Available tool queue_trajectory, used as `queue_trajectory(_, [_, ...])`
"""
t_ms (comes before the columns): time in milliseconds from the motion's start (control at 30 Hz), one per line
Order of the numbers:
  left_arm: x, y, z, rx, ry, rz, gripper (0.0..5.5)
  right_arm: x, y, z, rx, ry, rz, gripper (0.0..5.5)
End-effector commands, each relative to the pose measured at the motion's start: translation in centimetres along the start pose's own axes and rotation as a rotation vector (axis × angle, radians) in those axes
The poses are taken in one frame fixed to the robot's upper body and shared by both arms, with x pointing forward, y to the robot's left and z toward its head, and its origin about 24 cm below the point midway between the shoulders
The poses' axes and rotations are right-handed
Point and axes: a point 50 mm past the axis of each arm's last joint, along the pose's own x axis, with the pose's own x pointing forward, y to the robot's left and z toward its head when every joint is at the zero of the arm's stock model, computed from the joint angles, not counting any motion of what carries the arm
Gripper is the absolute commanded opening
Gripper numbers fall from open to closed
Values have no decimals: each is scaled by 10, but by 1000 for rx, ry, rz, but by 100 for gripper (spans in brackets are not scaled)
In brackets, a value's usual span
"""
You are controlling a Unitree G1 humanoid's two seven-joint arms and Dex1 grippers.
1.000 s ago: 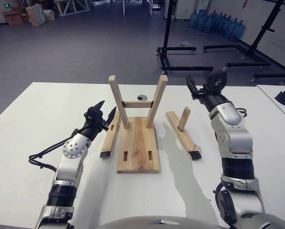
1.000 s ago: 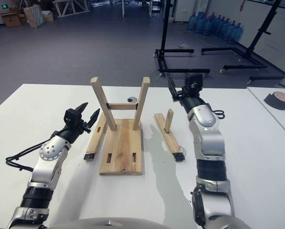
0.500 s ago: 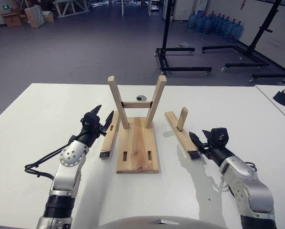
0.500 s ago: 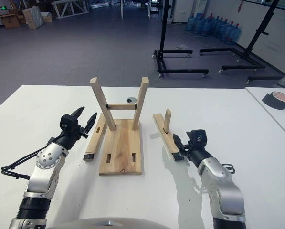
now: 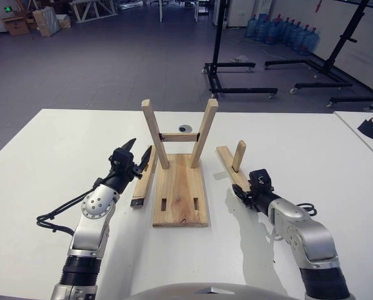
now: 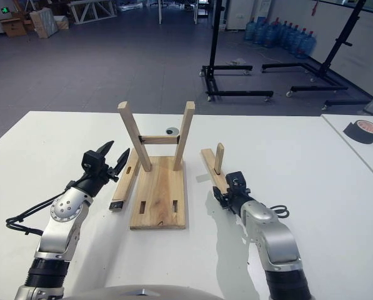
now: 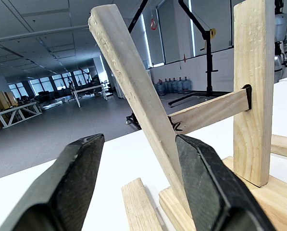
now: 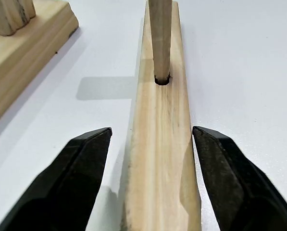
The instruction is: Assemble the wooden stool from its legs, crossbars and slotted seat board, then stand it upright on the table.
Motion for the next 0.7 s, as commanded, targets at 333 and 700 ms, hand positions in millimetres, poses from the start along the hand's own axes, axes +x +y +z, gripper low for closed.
queue_trajectory(333, [4, -1, 11, -71, -64, -22, 268, 6, -5, -3, 21, 24, 46, 205])
queue_trajectory(700, [1, -11, 63, -760, -322, -424, 303, -49, -37, 150, 306, -820, 529, 205])
